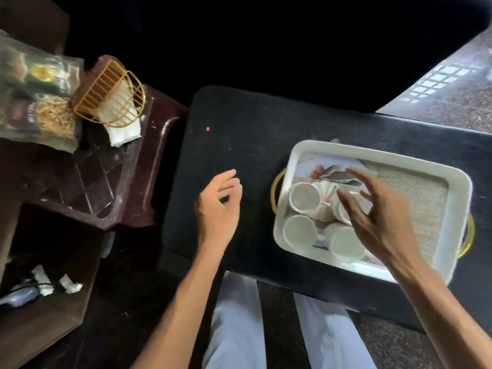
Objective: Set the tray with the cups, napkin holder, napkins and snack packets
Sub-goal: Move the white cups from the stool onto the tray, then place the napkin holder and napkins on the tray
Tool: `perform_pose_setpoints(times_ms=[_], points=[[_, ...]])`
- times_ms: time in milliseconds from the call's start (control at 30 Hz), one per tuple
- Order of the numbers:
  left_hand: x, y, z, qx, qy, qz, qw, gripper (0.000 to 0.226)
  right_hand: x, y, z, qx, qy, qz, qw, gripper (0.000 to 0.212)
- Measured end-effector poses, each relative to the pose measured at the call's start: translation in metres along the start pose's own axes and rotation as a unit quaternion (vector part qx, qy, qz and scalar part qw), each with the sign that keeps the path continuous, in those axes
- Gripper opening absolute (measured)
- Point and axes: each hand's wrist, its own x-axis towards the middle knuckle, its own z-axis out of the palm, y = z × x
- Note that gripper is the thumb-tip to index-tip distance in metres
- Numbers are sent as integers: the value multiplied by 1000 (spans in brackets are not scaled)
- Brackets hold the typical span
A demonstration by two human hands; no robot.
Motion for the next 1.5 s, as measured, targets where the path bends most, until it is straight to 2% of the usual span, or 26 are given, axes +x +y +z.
perform_pose_setpoints(times_ms=[133,233,367,567,767,867,1133,1333,1400,1500], points=[[42,-7,-57,30,55,38,997,36,23,-52,58,-44,-66,-34,996,58],[74,-12,-98,118,78,101,985,38,40,-96,104,-87,-114,-78,987,71],[117,-15,-144,233,87,158,956,42,57,-147,160,-179,-136,-155,962,81],[174,-21,-188,385,73,246,886,53,78,-210,219,-221,-159,-145,951,79],[217,-21,-202,471,60,265,839,74,98,-241,252,-255,-163,-137,943,77],[233,-17,-202,491,51,277,824,77,106,-246,261,-265,-170,-131,940,76],[247,-5,-196,471,72,268,837,71,117,-250,272,-256,-171,-120,944,75],[242,2,-203,407,96,263,870,68,120,-259,264,-209,-137,-128,960,76],[235,7,-207,363,131,273,881,67,119,-264,259,-169,-121,-118,971,76],[211,14,-209,248,163,304,905,65,110,-271,242,-28,-51,-53,997,70]])
